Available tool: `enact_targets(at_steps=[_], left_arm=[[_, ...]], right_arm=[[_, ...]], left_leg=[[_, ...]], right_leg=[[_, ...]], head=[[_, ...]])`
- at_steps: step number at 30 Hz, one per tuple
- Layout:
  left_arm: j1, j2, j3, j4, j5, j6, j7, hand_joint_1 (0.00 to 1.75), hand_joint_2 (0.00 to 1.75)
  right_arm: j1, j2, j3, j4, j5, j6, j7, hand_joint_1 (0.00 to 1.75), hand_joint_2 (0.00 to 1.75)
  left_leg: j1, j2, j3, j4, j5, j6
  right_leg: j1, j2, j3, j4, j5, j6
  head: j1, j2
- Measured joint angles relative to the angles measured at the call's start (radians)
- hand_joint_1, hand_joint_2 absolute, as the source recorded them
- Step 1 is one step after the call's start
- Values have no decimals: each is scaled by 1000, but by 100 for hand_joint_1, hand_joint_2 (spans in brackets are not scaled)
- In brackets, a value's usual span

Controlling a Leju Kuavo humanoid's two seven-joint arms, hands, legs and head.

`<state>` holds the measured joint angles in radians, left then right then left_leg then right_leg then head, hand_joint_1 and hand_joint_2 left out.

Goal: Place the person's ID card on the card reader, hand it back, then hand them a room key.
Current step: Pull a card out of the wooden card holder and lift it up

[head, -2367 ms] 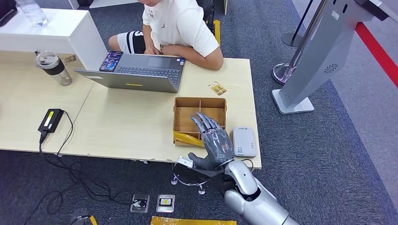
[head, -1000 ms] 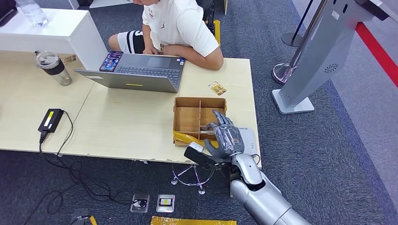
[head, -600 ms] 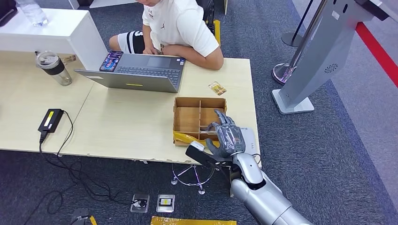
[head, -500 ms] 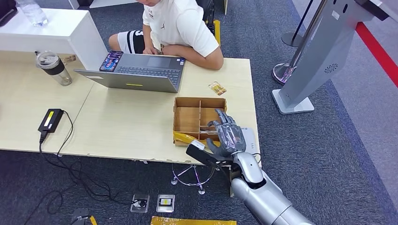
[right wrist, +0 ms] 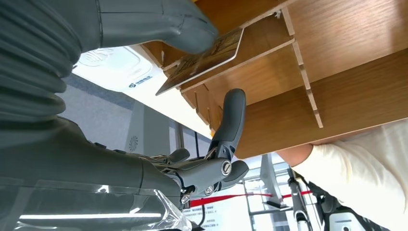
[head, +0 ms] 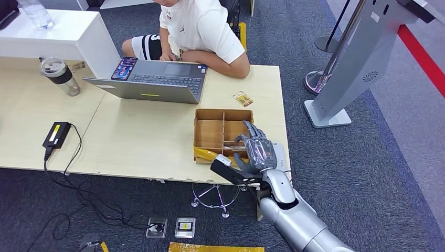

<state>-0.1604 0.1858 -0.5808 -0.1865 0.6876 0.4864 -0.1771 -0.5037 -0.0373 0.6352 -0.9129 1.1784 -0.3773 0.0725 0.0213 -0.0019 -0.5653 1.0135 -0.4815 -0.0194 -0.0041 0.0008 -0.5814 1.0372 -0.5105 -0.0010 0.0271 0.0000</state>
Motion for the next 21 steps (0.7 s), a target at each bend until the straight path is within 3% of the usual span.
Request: enact_targets(at_steps=[7,11,12,21], left_arm=[[0,0,-2,0,-8,-1,0,0,175],[0,0,-2,0,-11,-2,0,0,175],[0,0,-2,0,-11,-2,0,0,175],[0,0,-2,0,-11,-1,-2,0,175]], right_arm=[[-22,5,0,50,7,-34,6,94,175],[-32,7,-2,77,8,-39,8,157,175],[-34,8,-3,83,8,-40,8,165,175],[-41,8,-12,115,8,-43,7,175,175]], left_leg=[[0,0,0,0,0,0],[0,0,0,0,0,0],[0,0,0,0,0,0],[0,0,0,0,0,0]], right_leg=[[0,0,0,0,0,0],[0,0,0,0,0,0],[0,0,0,0,0,0],[0,0,0,0,0,0]], head=[[0,0],[0,0],[0,0],[0,0]])
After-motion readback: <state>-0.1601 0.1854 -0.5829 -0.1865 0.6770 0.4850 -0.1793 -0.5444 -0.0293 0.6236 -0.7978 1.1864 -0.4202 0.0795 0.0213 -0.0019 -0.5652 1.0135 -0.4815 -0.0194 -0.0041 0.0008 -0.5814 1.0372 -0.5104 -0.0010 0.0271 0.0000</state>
